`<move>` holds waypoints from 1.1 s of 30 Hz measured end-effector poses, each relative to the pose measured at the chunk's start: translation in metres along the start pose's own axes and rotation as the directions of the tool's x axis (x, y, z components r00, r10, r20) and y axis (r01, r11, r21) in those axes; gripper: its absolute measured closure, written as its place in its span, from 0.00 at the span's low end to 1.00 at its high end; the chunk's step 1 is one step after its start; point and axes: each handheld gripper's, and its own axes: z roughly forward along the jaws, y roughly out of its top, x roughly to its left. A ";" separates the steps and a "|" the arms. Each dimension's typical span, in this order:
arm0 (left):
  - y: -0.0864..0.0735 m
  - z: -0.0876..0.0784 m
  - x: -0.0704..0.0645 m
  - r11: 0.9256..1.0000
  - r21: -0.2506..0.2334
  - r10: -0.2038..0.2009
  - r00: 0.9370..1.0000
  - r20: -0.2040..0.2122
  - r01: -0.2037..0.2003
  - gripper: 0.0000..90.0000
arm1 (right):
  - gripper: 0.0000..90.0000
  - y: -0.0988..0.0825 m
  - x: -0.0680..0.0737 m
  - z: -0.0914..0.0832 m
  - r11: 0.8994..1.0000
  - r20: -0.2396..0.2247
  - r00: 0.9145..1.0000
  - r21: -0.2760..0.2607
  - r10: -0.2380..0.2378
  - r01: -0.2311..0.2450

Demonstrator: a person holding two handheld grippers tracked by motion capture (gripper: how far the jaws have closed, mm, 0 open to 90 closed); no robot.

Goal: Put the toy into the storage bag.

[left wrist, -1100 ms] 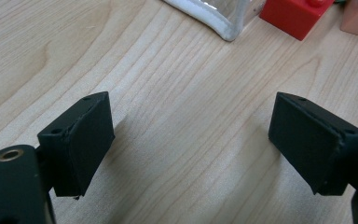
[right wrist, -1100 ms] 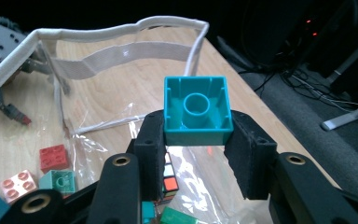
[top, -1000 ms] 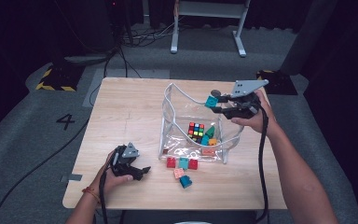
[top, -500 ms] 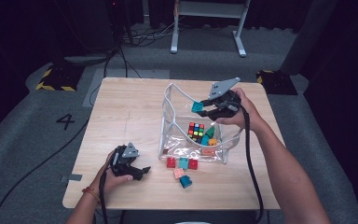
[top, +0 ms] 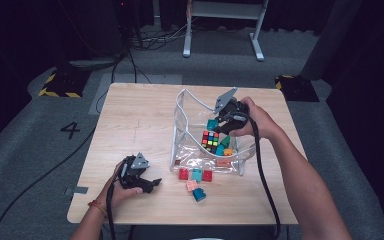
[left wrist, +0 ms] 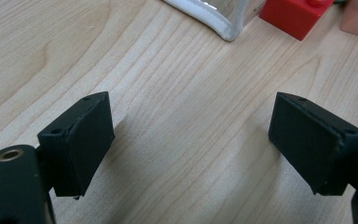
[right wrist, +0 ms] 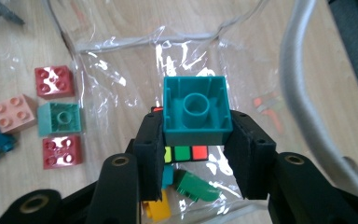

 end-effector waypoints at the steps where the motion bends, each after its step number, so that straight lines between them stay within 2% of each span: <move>1: 0.000 0.000 0.000 1.000 -0.001 0.000 1.000 -0.001 0.000 0.16 | 0.66 -0.001 -0.001 0.001 1.000 0.001 1.000 0.012 0.002 -0.002; 7: 0.000 0.000 0.000 1.000 -0.001 0.000 1.000 -0.001 0.000 0.16 | 0.66 -0.011 -0.004 0.003 0.995 -0.006 0.999 0.086 0.049 -0.048; 10: 0.000 0.000 0.000 1.000 -0.001 0.001 1.000 -0.001 -0.001 0.16 | 0.66 -0.017 -0.006 0.003 0.992 0.015 0.999 0.122 0.039 -0.041; 15: 0.000 0.000 0.000 1.000 0.000 0.002 1.000 -0.001 -0.002 0.16 | 0.66 -0.026 -0.006 -0.003 0.987 0.025 0.999 0.153 0.038 -0.042; 22: 0.000 0.000 0.000 1.000 0.000 0.000 1.000 0.000 0.000 0.16 | 0.66 -0.040 -0.010 -0.015 0.986 0.034 0.997 0.152 0.068 -0.073; 29: 0.000 0.000 0.000 1.000 -0.001 0.000 1.000 -0.001 0.000 0.16 | 0.65 -0.049 -0.010 -0.017 0.985 0.044 0.996 0.150 0.076 -0.082; 33: 0.000 0.000 0.000 1.000 0.000 0.000 1.000 0.000 0.000 0.16 | 0.58 -0.051 -0.010 -0.022 0.988 0.057 0.994 0.114 0.098 -0.104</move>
